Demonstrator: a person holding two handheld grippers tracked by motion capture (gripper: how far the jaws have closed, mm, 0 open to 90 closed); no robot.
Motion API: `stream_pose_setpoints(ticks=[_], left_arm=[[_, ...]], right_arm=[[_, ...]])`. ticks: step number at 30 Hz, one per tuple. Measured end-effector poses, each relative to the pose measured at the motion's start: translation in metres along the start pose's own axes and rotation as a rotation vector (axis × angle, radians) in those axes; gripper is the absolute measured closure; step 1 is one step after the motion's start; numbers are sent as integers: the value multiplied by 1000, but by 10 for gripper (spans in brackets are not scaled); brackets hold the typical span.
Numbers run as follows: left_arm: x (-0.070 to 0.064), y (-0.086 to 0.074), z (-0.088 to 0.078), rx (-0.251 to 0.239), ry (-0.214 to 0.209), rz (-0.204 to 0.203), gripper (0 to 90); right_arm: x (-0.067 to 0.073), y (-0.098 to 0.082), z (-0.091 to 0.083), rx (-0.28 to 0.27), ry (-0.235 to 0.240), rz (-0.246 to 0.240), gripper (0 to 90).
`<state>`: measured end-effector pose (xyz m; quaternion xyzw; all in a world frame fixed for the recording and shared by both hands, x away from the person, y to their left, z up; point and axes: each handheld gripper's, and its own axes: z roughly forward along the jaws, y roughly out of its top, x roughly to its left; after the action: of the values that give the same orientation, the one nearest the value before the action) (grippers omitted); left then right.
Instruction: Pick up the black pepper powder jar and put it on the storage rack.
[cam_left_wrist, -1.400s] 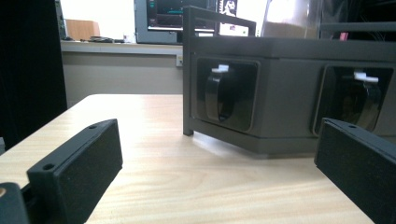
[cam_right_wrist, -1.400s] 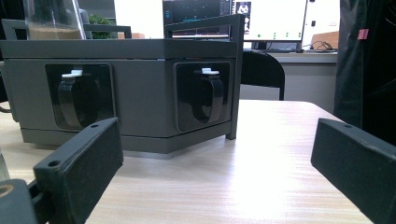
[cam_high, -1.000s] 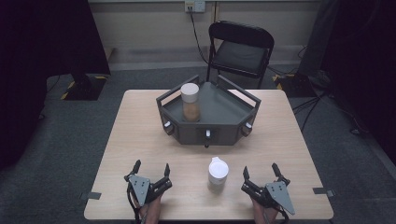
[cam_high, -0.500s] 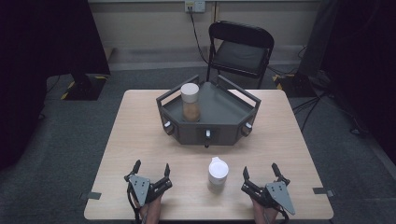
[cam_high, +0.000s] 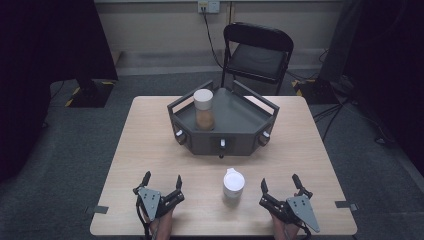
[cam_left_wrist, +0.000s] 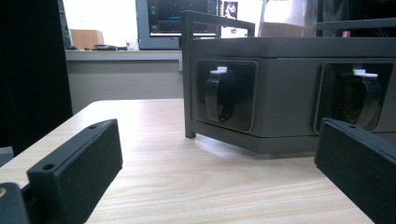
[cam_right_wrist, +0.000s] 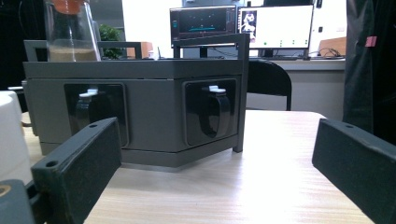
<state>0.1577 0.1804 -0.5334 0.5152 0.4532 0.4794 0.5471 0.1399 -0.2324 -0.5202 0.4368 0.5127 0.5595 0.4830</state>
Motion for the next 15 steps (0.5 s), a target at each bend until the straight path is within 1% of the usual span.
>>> stream_pose_setpoints(ticks=[4,11,15], left_arm=[[0,0,0,0,0,0,0],[0,0,0,0,0,0,0],[0,0,0,0,1,0,0]], right_arm=[[0,3,-1,-12,12,-13,1],[1,10,-2,-5,40,-3,6],[3,14,-4,-15,56,2,10]])
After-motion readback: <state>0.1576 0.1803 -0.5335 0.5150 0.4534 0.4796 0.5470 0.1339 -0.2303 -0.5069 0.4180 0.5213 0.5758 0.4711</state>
